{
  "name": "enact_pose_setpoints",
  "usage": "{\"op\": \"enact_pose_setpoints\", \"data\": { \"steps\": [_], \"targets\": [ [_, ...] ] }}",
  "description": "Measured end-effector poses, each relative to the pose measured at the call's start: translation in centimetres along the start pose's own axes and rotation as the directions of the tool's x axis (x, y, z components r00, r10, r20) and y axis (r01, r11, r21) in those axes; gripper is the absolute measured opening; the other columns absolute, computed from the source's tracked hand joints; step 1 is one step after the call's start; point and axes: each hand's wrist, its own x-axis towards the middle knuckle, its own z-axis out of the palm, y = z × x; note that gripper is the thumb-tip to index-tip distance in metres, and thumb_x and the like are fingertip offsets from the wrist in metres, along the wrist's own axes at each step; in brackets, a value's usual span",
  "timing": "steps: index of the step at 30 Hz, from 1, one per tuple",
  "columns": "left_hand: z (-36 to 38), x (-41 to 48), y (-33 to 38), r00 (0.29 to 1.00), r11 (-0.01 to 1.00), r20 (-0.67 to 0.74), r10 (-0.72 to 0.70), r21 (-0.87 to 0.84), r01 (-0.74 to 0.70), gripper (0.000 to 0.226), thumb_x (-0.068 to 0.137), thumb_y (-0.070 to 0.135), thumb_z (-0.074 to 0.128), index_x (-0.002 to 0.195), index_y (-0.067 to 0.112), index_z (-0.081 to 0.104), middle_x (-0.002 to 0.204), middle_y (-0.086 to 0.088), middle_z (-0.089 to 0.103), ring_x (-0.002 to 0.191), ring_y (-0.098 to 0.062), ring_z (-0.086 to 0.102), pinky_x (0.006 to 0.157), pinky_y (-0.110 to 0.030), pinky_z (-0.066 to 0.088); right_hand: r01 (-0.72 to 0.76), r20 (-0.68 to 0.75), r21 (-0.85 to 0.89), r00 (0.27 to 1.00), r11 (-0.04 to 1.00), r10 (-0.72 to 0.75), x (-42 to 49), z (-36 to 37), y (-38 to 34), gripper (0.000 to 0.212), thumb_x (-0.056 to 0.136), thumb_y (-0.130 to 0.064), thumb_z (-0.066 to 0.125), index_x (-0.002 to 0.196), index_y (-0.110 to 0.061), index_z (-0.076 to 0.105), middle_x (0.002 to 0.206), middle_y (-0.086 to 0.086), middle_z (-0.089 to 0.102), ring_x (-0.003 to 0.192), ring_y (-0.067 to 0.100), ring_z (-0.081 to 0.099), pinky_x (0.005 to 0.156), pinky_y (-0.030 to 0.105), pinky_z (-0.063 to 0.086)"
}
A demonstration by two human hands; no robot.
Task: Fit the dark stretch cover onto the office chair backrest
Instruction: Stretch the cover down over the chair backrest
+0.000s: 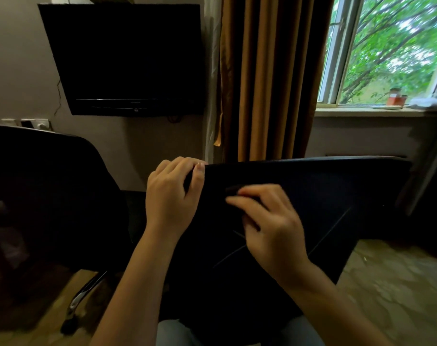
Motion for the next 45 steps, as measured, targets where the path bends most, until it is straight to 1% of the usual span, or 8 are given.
{"op": "enact_pose_setpoints", "data": {
  "steps": [5, 17, 21, 27, 30, 37, 41, 45],
  "targets": [
    [0.0, 0.1, -0.1, 0.999, 1.0, 0.024, -0.022, -0.002, 0.022, 0.037, 0.098, 0.037, 0.032, 0.096, 0.02, 0.066, 0.087, 0.014, 0.059, 0.08, 0.002, 0.042, 0.072, -0.026, 0.032, 0.008, -0.181, -0.066, 0.983, 0.998, -0.02, 3.0, -0.6, -0.6, 0.022, 0.088, -0.011, 0.059, 0.105, -0.007, 0.071, 0.107, 0.01, 0.062, 0.104, 0.018, 0.054, 0.093, 0.017, 0.043],
    [-0.1, 0.1, 0.0, 1.0, 1.0, 0.013, -0.004, -0.01, 0.005, 0.038, 0.099, 0.036, 0.033, 0.097, 0.019, 0.067, 0.088, 0.011, 0.064, 0.081, -0.001, 0.048, 0.073, -0.028, 0.04, -0.048, 0.172, -0.114, 0.983, 0.992, 0.067, -5.9, 4.1, 3.5, 0.035, 0.069, 0.005, 0.07, 0.093, -0.02, 0.077, 0.099, -0.006, 0.067, 0.096, 0.012, 0.058, 0.067, 0.023, 0.053],
    [0.0, 0.0, -0.1, 1.0, 1.0, 0.003, -0.004, -0.014, 0.004, 0.036, 0.099, 0.035, 0.035, 0.097, 0.019, 0.067, 0.087, 0.011, 0.064, 0.082, -0.002, 0.048, 0.073, -0.028, 0.04, -0.04, 0.064, -0.031, 0.997, 0.999, 0.042, -2.7, 1.5, 1.7, 0.022, 0.085, -0.008, 0.057, 0.098, -0.013, 0.075, 0.103, 0.002, 0.065, 0.098, 0.016, 0.058, 0.077, 0.025, 0.052],
    [0.0, 0.0, -0.1, 1.0, 1.0, 0.008, -0.006, -0.016, 0.006, 0.036, 0.099, 0.035, 0.035, 0.096, 0.019, 0.067, 0.087, 0.011, 0.063, 0.08, -0.001, 0.047, 0.072, -0.027, 0.036, -0.019, -0.215, -0.057, 0.977, 0.998, 0.007, 2.9, -1.3, 0.5, 0.022, 0.081, 0.002, 0.068, 0.102, -0.006, 0.073, 0.104, 0.01, 0.064, 0.101, 0.019, 0.057, 0.093, 0.02, 0.045],
    [0.1, 0.1, -0.2, 1.0, 1.0, 0.008, -0.016, -0.005, 0.016, 0.038, 0.099, 0.036, 0.034, 0.096, 0.019, 0.067, 0.088, 0.009, 0.064, 0.081, 0.0, 0.046, 0.073, -0.026, 0.036, -0.038, -0.182, -0.102, 0.983, 0.994, 0.019, 1.4, 0.4, 1.6, 0.021, 0.083, -0.001, 0.063, 0.099, -0.008, 0.074, 0.101, 0.009, 0.064, 0.099, 0.018, 0.056, 0.091, 0.018, 0.045],
    [0.0, 0.2, -0.1, 0.999, 1.0, 0.025, -0.022, -0.001, 0.022, 0.039, 0.098, 0.037, 0.032, 0.098, 0.019, 0.067, 0.089, 0.01, 0.064, 0.083, 0.0, 0.045, 0.075, -0.026, 0.036, -0.05, 0.01, -0.165, 0.999, 0.985, 0.052, -5.2, 3.5, 4.1, 0.026, 0.075, 0.003, 0.064, 0.087, -0.016, 0.077, 0.092, -0.001, 0.067, 0.094, 0.011, 0.055, 0.065, 0.018, 0.051],
    [-0.1, 0.1, 0.1, 1.0, 1.0, 0.019, -0.004, -0.003, 0.004, 0.039, 0.099, 0.037, 0.032, 0.097, 0.018, 0.066, 0.087, 0.01, 0.062, 0.079, -0.002, 0.045, 0.072, -0.027, 0.037, -0.11, 0.118, -0.092, 0.986, 0.99, 0.121, -4.1, 2.0, 3.5, 0.037, 0.062, 0.012, 0.076, 0.087, -0.015, 0.076, 0.093, -0.002, 0.066, 0.093, 0.012, 0.055, 0.071, 0.018, 0.05],
    [-0.1, 0.0, 0.2, 1.0, 1.0, 0.011, -0.01, -0.002, 0.01, 0.04, 0.098, 0.037, 0.032, 0.096, 0.018, 0.067, 0.087, 0.011, 0.062, 0.08, -0.001, 0.045, 0.072, -0.029, 0.038, -0.121, 0.017, 0.009, 0.992, 0.993, 0.121, -0.2, -0.9, 1.5, 0.032, 0.07, 0.011, 0.07, 0.095, -0.009, 0.074, 0.097, 0.002, 0.062, 0.092, 0.016, 0.057, 0.08, 0.022, 0.049]
  ]
}}
